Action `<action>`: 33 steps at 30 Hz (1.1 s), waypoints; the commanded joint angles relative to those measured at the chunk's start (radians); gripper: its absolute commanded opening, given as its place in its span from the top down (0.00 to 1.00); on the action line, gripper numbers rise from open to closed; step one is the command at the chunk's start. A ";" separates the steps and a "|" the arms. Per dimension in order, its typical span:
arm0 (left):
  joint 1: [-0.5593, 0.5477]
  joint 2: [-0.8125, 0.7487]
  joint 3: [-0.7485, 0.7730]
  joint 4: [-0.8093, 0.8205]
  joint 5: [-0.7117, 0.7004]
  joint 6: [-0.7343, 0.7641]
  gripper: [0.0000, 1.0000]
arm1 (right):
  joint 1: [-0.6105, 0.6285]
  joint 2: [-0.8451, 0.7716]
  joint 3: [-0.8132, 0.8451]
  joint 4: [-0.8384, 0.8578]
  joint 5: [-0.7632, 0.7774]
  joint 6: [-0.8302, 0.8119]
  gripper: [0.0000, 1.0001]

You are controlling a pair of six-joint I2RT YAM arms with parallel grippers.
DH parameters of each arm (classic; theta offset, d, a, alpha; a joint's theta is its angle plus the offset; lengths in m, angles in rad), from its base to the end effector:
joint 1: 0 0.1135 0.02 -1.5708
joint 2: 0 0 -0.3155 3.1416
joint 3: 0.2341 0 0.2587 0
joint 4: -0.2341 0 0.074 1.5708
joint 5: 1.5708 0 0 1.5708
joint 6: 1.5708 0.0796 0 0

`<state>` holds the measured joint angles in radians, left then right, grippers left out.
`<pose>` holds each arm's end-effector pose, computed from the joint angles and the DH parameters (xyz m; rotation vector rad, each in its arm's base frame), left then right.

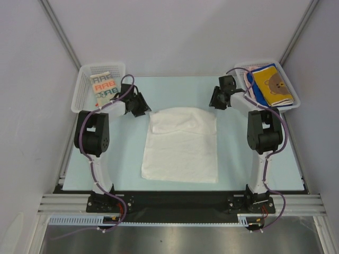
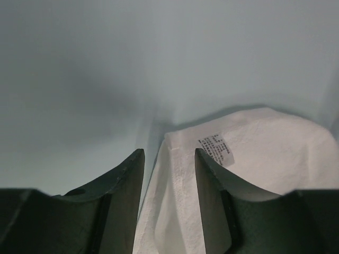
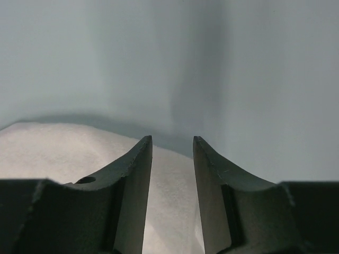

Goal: Fold and stack the towels
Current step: Flatten out the crumpled towel

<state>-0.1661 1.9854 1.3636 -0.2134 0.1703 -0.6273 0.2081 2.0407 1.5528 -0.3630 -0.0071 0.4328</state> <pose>0.4799 -0.0941 0.1914 -0.4851 2.4215 -0.5618 0.5033 0.1069 0.2144 0.2708 2.4290 0.2980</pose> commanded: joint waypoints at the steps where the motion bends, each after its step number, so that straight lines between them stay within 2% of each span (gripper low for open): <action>1: -0.003 0.013 0.020 0.020 0.132 0.032 0.51 | 0.004 0.044 0.067 -0.048 -0.033 -0.043 0.58; 6: -0.010 0.006 0.018 0.045 0.130 0.043 0.50 | 0.008 0.041 0.032 -0.025 -0.024 -0.035 0.57; 12: -0.018 0.038 0.058 0.016 0.149 0.054 0.53 | 0.007 0.035 0.024 -0.016 -0.034 -0.020 0.72; 15: -0.019 0.052 0.065 0.008 0.161 0.057 0.57 | 0.007 0.033 0.027 -0.019 -0.053 -0.022 0.76; 18: -0.024 0.047 0.052 0.016 0.164 0.058 0.61 | 0.011 0.018 0.015 -0.013 -0.051 -0.020 0.82; 21: -0.024 0.055 0.068 0.002 0.173 0.066 0.69 | 0.013 0.012 0.009 -0.020 -0.050 -0.022 0.88; 24: -0.026 0.053 0.071 0.003 0.176 0.067 0.79 | 0.014 -0.010 -0.005 -0.016 -0.048 -0.019 0.97; 27: -0.027 0.056 0.074 0.002 0.184 0.066 0.89 | 0.016 -0.034 -0.016 -0.014 -0.047 -0.017 0.99; 29: -0.027 0.058 0.074 0.000 0.184 0.067 0.92 | 0.017 -0.046 -0.013 -0.033 -0.031 -0.019 0.96; 30: -0.026 0.059 0.074 -0.003 0.184 0.069 0.92 | 0.014 -0.053 -0.013 -0.042 -0.018 -0.017 0.90; 32: -0.029 0.061 0.072 -0.001 0.186 0.072 0.98 | 0.014 -0.077 -0.022 -0.045 0.007 -0.017 0.85; 33: -0.029 0.061 0.072 -0.001 0.187 0.072 0.99 | 0.010 -0.085 -0.036 -0.042 0.007 -0.019 0.76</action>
<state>-0.1860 2.0426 1.3960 -0.2207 0.3298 -0.5739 0.2184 2.0483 1.5333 -0.4011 -0.0338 0.4191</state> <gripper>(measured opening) 0.024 0.184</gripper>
